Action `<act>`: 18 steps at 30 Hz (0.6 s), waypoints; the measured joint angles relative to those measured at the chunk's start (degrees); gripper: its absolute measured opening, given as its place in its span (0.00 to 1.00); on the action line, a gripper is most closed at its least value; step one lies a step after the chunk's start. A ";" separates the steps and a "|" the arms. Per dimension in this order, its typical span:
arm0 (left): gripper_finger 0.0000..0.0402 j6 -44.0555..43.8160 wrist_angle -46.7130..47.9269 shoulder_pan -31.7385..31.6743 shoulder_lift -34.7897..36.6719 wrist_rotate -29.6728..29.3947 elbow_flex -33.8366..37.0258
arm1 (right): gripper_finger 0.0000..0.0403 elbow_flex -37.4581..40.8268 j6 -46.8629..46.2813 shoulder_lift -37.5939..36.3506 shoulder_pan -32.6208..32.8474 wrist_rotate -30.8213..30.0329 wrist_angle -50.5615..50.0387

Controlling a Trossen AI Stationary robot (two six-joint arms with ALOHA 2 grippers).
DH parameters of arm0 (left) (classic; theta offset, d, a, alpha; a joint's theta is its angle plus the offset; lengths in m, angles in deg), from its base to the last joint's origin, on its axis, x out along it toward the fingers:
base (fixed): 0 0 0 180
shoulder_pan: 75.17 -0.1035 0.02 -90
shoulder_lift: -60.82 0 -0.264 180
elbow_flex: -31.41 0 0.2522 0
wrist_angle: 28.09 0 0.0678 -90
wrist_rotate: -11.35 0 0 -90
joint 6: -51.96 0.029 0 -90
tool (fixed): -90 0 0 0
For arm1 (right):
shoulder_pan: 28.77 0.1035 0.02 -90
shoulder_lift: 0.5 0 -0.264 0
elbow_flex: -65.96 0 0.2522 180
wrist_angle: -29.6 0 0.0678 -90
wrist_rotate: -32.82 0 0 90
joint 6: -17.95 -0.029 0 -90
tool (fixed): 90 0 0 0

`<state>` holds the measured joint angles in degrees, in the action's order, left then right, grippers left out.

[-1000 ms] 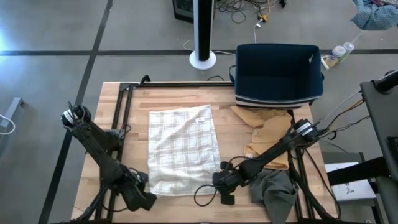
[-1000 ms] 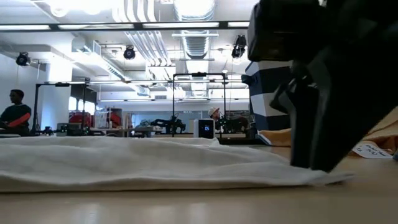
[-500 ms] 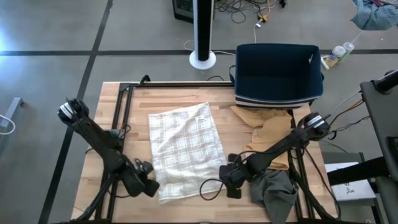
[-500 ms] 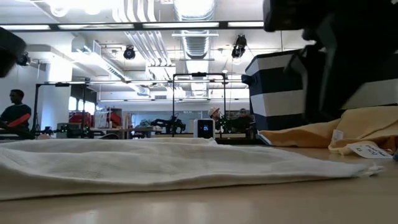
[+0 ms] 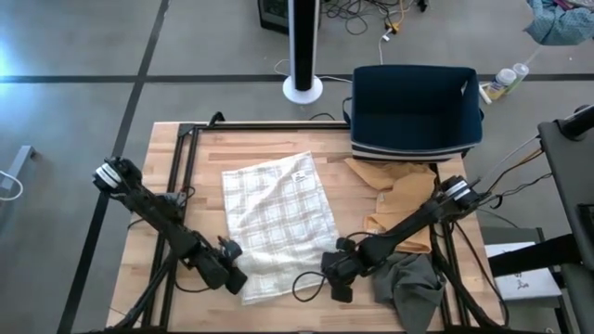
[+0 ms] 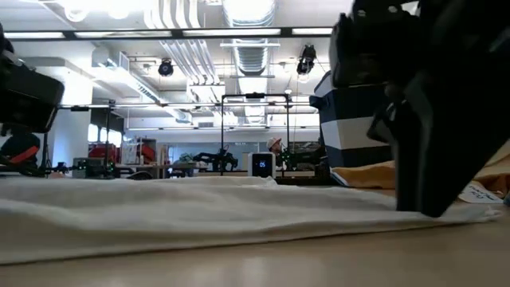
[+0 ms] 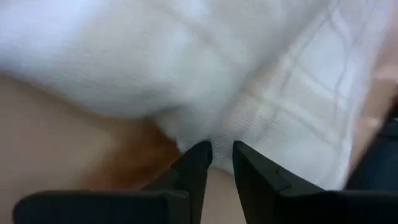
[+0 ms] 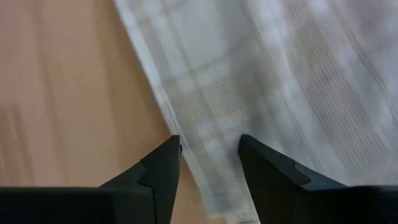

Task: Fold towel
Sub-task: Fold the white towel

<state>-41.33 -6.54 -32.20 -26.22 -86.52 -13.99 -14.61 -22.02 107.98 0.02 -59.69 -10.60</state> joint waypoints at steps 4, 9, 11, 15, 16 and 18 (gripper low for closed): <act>0.19 4.59 14.72 -1.80 6.03 0.29 0.35 | 0.40 0.02 0.75 -1.46 -1.41 -0.12 -3.20; 0.19 5.97 34.88 -3.14 17.49 0.77 1.39 | 0.39 0.10 -2.07 -5.67 -3.50 -0.46 -3.58; 0.19 6.03 35.28 -3.11 22.46 -0.21 1.22 | 0.39 0.09 -5.53 -7.36 -4.28 -0.98 -2.93; 0.19 7.55 31.61 -3.05 28.97 -3.42 1.26 | 0.42 0.11 -16.68 -8.38 -5.98 -1.16 2.75; 0.19 7.94 30.42 -3.07 29.68 -4.37 1.08 | 0.43 0.11 -19.77 -8.16 -6.42 -1.15 4.89; 0.19 9.22 28.87 -3.09 30.26 -5.96 0.78 | 0.44 0.11 -26.31 -6.78 -7.15 -1.15 10.34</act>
<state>-32.10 22.32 -35.29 4.05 -92.49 -13.21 -14.50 -48.32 101.20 -7.13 -60.84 -0.26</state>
